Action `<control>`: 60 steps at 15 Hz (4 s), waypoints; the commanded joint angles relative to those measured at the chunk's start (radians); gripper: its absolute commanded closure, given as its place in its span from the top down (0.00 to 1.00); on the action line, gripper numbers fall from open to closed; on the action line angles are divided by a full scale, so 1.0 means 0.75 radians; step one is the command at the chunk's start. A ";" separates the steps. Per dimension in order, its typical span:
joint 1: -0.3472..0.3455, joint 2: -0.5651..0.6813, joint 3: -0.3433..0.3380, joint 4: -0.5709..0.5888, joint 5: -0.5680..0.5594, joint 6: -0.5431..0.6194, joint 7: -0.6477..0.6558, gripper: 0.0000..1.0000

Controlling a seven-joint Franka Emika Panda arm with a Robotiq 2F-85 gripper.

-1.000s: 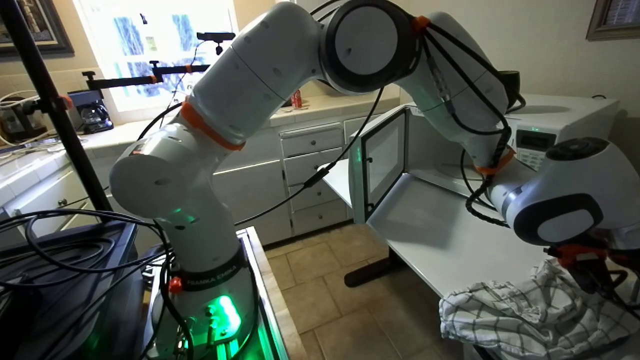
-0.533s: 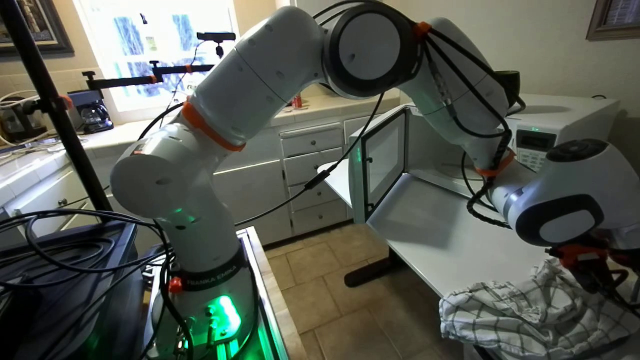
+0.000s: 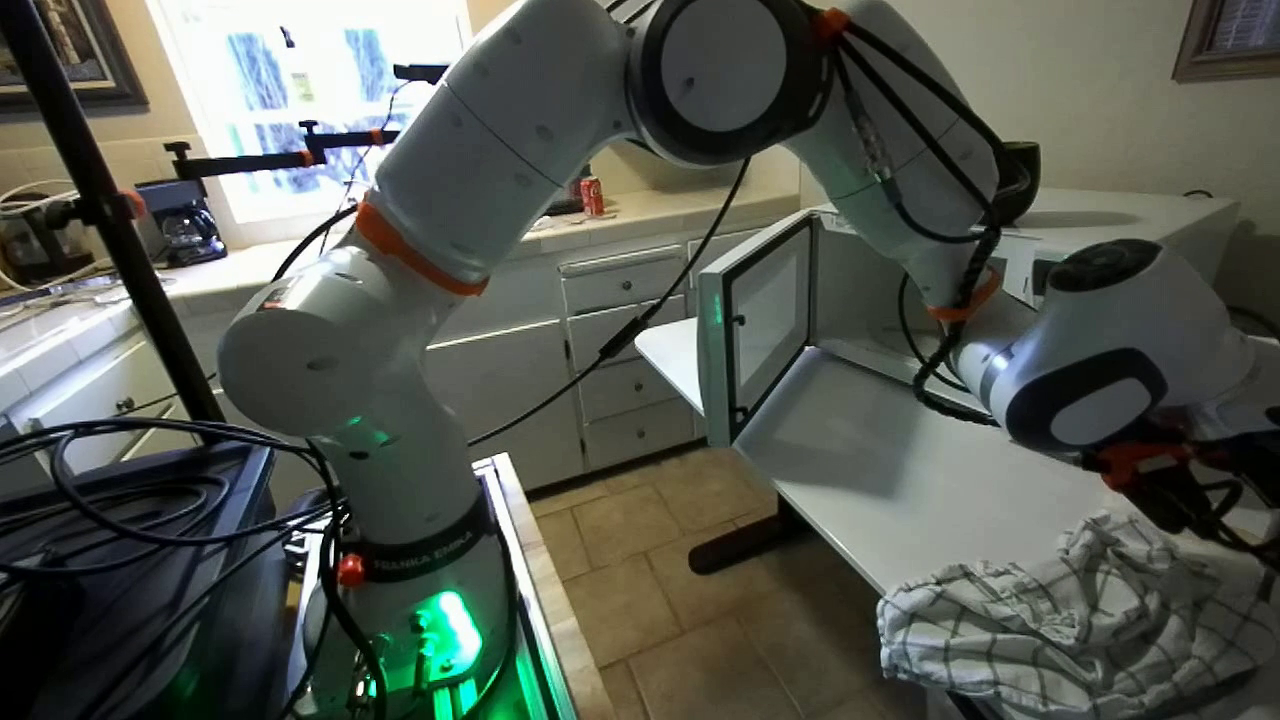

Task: Put the spice bottle in the microwave

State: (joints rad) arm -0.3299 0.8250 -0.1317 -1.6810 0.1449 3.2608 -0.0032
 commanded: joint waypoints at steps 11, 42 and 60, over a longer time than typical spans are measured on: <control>-0.985 -0.346 1.227 -0.641 -0.405 -0.245 -0.498 0.23; -0.228 -0.608 0.840 -0.745 -0.319 0.031 -0.420 0.23; -0.012 -0.283 0.708 -0.296 -0.398 -0.232 -0.564 0.23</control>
State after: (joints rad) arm -0.3696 0.5436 0.4113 -1.9540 -0.1388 3.0440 -0.4207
